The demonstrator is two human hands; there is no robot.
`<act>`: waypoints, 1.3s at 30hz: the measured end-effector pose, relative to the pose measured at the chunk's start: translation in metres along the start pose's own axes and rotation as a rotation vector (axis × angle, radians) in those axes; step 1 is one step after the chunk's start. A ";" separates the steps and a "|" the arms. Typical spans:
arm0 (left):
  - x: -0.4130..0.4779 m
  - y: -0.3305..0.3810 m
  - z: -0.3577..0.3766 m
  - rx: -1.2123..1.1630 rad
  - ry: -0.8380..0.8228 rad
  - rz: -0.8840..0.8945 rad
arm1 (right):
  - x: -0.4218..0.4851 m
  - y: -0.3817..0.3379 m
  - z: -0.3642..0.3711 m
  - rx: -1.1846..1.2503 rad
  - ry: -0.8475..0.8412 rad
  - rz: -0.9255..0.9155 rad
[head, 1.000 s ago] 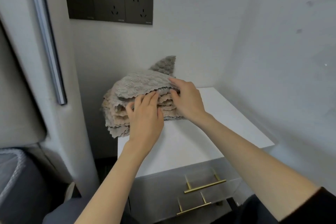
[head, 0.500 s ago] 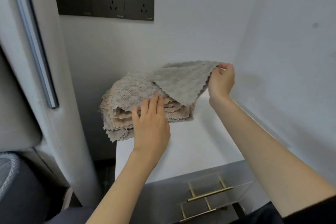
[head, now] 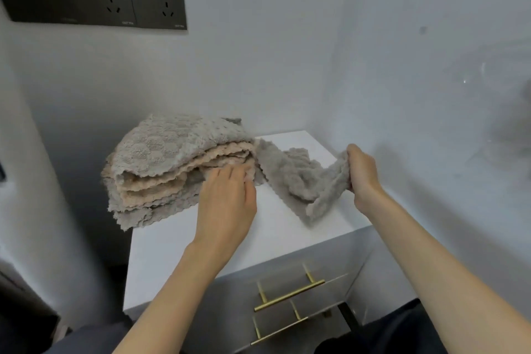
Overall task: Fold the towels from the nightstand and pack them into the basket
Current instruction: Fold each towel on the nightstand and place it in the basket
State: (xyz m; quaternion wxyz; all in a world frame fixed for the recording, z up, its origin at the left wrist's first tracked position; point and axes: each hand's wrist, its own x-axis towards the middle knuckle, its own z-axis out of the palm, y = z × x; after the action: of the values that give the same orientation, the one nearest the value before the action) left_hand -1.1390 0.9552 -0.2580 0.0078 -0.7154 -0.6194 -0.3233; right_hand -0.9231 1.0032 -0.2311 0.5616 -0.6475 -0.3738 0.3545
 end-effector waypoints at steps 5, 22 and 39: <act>-0.001 0.012 0.023 -0.040 -0.235 -0.099 | -0.011 0.008 -0.024 -0.541 -0.439 -0.182; 0.025 0.029 0.082 -0.106 -0.339 -0.197 | 0.024 0.028 -0.020 -0.913 -0.320 -0.285; 0.030 0.027 0.075 -0.083 -0.446 -0.221 | 0.034 0.027 -0.073 -1.003 -0.168 -0.146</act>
State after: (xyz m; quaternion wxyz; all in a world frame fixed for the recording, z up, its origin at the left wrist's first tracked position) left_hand -1.0803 1.0065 -0.2929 -0.1938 -0.6965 -0.6666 -0.1817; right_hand -0.8405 0.9965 -0.2504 0.1732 -0.7788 -0.5859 0.1422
